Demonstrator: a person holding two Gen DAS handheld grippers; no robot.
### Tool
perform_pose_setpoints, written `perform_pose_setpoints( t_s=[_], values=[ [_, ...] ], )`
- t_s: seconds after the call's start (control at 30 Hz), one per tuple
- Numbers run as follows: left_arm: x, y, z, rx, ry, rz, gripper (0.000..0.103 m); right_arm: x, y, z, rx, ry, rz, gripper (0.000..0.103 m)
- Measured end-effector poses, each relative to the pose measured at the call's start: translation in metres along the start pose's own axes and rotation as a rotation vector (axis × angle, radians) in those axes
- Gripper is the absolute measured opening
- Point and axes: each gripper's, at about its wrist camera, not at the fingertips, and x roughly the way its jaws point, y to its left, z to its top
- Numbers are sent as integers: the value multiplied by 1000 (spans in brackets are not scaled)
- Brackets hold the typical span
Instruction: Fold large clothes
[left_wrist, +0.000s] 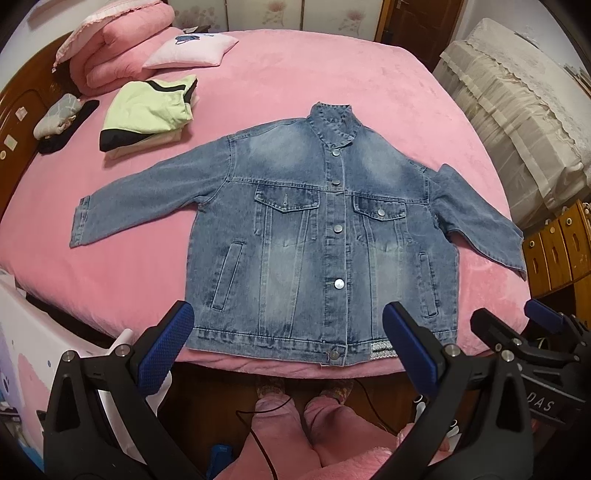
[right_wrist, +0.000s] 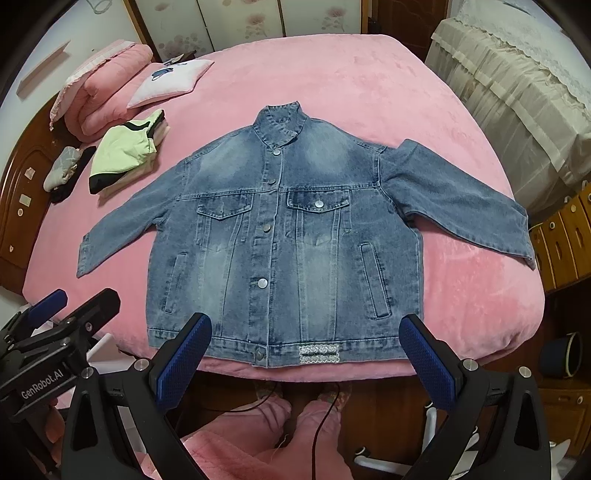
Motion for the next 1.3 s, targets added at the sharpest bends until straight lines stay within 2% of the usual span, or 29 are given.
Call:
perform_pose_setpoints(
  t_s=[0.27, 0.4, 0.5, 0.83, 1.3],
  values=[
    [10, 2, 0, -16, 15, 9, 101, 13, -7, 0, 7, 13, -8, 103],
    [18, 1, 1, -7, 18, 33, 101, 19, -9, 0, 12, 26, -15, 103],
    [20, 0, 1, 7, -10, 79, 101, 25, -12, 1, 21, 38, -14, 103],
    [34, 3, -3, -16, 32, 46, 101, 36, -21, -1, 47, 57, -20, 103],
    [37, -19, -11, 27, 54, 32, 101, 40, -28, -6, 42, 66, -22, 103]
  ],
)
